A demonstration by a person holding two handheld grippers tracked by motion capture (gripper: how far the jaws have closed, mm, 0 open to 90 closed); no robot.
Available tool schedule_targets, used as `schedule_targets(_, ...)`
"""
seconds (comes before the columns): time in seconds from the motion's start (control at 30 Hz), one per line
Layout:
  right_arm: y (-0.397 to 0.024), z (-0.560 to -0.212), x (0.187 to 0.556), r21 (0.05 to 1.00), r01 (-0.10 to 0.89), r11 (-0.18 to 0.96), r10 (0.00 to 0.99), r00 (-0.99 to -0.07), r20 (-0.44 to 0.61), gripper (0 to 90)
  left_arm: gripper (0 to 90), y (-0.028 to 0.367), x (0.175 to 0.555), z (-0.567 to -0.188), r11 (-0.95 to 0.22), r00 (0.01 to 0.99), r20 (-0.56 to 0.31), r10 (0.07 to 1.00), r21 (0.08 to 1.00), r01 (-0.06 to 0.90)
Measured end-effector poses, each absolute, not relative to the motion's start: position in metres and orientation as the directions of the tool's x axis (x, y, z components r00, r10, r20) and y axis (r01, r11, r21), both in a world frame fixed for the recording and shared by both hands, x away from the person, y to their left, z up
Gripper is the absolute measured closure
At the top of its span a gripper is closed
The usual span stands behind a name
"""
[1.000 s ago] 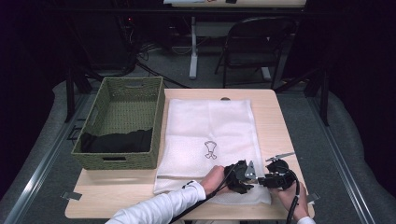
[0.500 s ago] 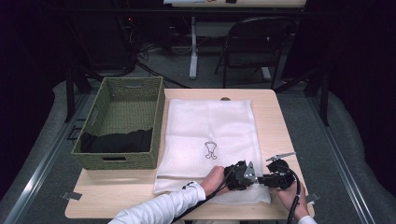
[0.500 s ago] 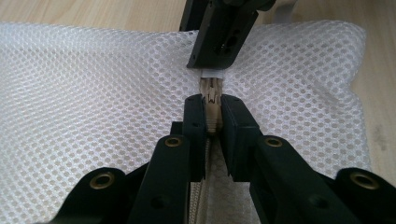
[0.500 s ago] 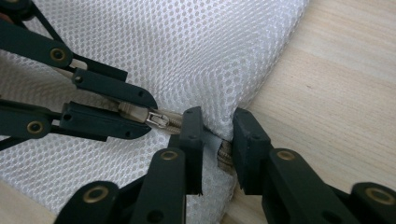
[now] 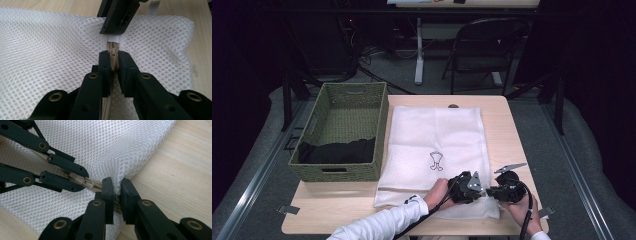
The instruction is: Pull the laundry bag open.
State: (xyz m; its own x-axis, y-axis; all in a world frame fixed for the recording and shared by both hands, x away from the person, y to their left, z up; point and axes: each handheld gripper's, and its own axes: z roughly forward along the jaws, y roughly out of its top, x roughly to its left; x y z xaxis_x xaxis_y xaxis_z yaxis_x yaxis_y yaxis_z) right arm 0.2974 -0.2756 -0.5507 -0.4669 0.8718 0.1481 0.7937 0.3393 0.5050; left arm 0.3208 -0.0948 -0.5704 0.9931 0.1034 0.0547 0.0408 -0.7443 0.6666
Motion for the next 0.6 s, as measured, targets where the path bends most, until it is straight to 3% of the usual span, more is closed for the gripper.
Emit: schedule_targets(0.6, -0.2734, -0.546, 0.2952, 0.515, 0.78, 0.356, 0.87, -0.478, 0.123, 83.6, 81.5, -0.0913, 0.3195, -0.5682, -0.75, 0.993, 0.072, 0.095, 0.661, 0.024)
